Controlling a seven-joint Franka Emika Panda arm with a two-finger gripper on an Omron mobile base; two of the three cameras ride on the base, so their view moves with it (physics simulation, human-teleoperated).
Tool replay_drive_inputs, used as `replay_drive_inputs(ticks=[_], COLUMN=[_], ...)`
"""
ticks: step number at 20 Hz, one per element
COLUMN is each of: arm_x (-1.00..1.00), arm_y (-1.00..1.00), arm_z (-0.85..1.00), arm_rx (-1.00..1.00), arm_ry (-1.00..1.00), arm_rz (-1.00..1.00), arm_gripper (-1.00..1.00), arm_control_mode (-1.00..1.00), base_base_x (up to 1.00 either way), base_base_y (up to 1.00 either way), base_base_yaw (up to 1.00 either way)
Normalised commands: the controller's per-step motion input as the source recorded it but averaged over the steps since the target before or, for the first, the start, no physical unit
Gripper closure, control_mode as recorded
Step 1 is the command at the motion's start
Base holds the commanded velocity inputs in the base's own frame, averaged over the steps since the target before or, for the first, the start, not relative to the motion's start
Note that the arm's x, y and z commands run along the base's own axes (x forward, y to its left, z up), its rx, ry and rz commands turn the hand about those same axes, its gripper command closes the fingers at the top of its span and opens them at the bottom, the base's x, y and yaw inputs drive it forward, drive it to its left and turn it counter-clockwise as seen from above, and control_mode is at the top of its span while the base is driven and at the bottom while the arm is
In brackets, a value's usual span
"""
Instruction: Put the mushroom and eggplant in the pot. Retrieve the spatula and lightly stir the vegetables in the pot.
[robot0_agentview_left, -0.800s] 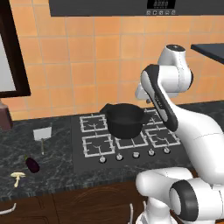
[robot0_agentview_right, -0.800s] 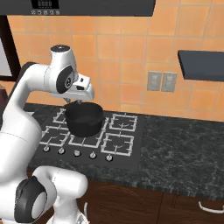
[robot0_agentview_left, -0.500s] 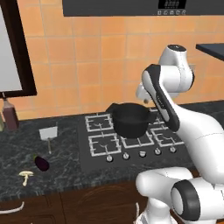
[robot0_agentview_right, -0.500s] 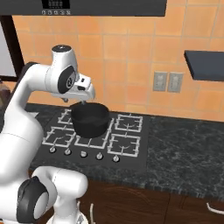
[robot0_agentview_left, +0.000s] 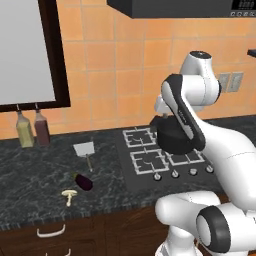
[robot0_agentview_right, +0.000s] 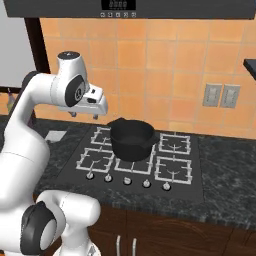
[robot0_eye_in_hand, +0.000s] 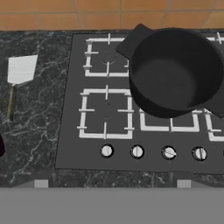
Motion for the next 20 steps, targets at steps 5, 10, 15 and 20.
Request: replay_drive_inputs(ticks=[5,10,15,20], arm_x=[0.0,0.0,0.0,-0.01], arm_y=[0.0,0.0,0.0,0.45], arm_z=[0.0,0.0,0.0,-0.23], arm_rx=[0.0,0.0,0.0,0.0], arm_ry=[0.0,0.0,0.0,0.0], arm_rz=[0.0,0.0,0.0,0.06], arm_gripper=[-1.0,-1.0,-1.0,-1.0], arm_control_mode=[1.0,1.0,1.0,-1.0], base_base_x=[0.51,0.98,0.35,0.0], base_base_y=[0.52,0.4,0.08,0.06], base_base_yaw=[0.0,0.05,0.04,0.0])
